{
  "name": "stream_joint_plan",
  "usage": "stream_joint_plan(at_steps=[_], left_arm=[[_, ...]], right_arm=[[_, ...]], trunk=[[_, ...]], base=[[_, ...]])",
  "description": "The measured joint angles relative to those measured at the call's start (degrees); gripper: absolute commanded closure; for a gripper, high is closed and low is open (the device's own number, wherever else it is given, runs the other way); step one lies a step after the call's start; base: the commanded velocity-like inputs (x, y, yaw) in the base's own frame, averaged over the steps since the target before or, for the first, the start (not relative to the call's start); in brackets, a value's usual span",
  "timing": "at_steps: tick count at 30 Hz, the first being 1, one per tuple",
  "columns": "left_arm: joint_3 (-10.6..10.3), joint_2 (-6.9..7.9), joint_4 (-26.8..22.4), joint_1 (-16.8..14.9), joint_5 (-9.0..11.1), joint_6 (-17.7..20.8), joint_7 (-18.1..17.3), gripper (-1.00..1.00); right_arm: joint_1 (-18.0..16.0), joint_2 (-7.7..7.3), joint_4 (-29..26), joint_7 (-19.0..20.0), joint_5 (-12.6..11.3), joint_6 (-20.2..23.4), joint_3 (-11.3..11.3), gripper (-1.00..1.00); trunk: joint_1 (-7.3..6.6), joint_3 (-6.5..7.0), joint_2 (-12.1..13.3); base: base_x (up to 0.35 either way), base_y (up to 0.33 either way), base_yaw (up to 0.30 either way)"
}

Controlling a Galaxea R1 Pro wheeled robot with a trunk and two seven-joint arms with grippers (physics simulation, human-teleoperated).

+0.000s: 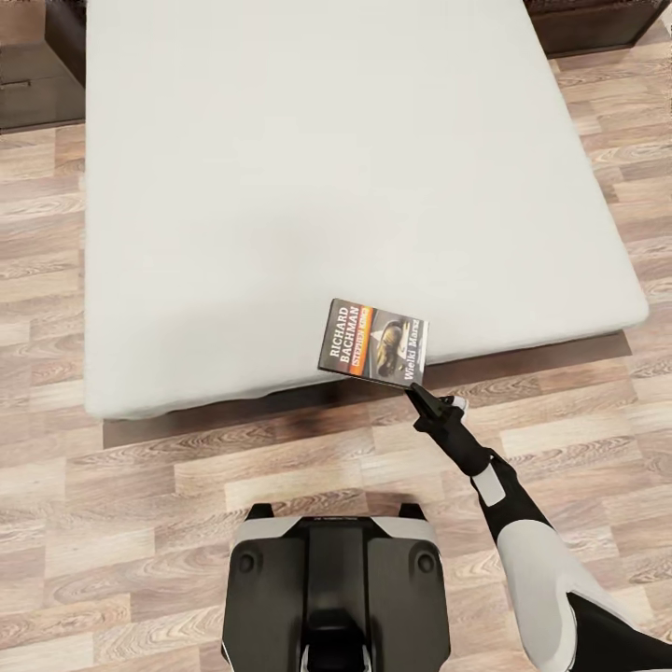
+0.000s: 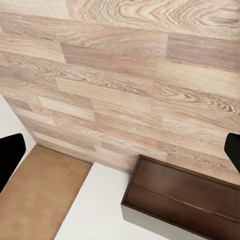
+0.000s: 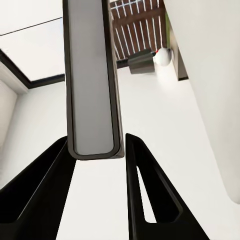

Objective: In the bedroom, move the book from the bed onto either nightstand, and place the two sandals side by side next to the bed.

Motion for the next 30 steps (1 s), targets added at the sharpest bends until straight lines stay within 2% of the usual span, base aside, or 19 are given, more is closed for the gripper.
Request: stream_joint_plan(at_steps=[5,10,11,15,20,30], left_arm=[[0.0,-1.06,0.0,0.4,0.1,0.0,0.0,-1.00],[0.0,-3.38,0.0,1.3,0.2,0.0,0.0,-1.00],[0.0,-4.41,-0.1,1.9,0.2,-0.1,0.0,-1.00],[0.1,-5.46,-0.2,2.4,0.3,-0.2,0.0,-1.00],[0.1,-6.11,-0.3,2.8,0.4,-0.2,0.0,-1.00],[0.1,-6.44,-0.3,3.1,0.3,-0.2,0.0,-1.00]], right_arm=[[0.0,0.12,0.0,0.0,0.0,0.0,0.1,1.00],[0.0,0.16,0.0,0.0,0.1,0.0,0.2,1.00],[0.0,0.17,0.0,0.0,0.2,0.0,0.3,1.00],[0.0,0.18,-0.1,0.0,0.2,0.0,0.3,1.00],[0.0,0.18,-0.1,0.0,0.1,0.0,0.3,1.00],[0.0,0.41,-0.1,0.0,0.1,0.0,0.4,1.00]], trunk=[[0.00,0.46,0.0],[0.00,0.92,0.0],[0.00,1.01,0.0],[0.01,1.38,0.0],[0.01,1.83,0.0],[0.00,2.75,0.0]], base=[[0.000,0.000,0.000],[-0.006,-0.014,0.000],[-0.030,-0.066,0.000],[-0.095,-0.138,0.000],[-0.067,-0.086,0.000],[-0.015,-0.019,0.000]])
